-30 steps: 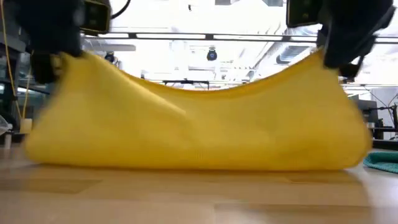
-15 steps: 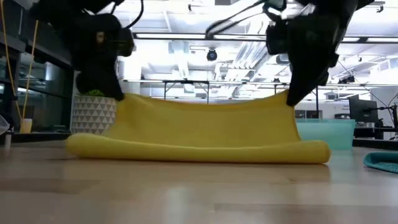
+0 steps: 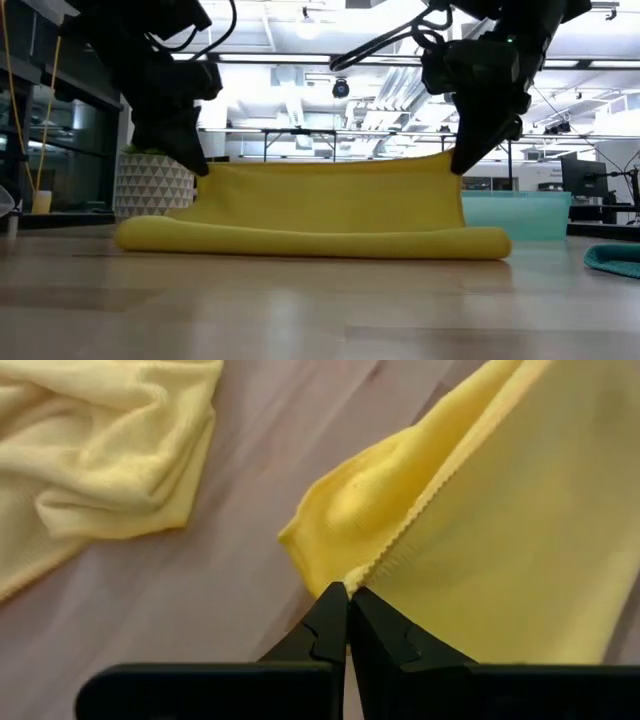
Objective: Fold microfiber towels
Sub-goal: Fold the bottom yellow towel
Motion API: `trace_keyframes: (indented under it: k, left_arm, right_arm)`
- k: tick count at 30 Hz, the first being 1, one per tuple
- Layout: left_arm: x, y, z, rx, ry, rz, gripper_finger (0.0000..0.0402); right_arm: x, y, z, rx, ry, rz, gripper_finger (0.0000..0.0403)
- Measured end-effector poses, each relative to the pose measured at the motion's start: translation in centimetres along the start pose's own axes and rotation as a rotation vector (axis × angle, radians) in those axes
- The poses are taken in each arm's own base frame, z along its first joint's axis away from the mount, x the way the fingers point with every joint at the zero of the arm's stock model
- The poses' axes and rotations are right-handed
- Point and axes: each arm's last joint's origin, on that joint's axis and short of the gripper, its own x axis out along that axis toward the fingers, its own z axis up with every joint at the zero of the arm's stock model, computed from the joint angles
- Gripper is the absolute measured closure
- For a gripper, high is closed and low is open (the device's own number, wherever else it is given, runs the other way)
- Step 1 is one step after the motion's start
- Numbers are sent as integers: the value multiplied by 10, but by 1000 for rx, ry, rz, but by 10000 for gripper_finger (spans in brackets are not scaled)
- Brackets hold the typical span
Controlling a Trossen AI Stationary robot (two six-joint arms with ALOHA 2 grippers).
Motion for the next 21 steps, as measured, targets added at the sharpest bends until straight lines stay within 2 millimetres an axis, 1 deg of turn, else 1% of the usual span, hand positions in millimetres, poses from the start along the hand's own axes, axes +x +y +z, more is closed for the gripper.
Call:
trace_keyframes:
  k: [7, 11, 13, 16, 18, 21]
  left_arm:
    - [0, 1, 1, 42, -25, 40, 400]
    - [0, 1, 1, 46, -25, 45, 384]
    - [0, 2, 0, 47, -26, 56, 372]
    - [1, 6, 1, 44, -22, 89, 353]
    - [2, 11, 3, 34, -25, 115, 338]
    - [3, 20, 7, 26, -26, 160, 312]
  right_arm:
    - [0, -1, 0, 11, -14, -16, 403]
    - [0, -1, 1, 14, -15, -18, 401]
    - [0, -2, 2, 15, -13, -19, 393]
    - [1, -4, 3, 24, -14, -24, 365]
    - [1, -6, 5, 23, -20, -34, 337]
    - [1, -9, 7, -32, -37, -58, 292]
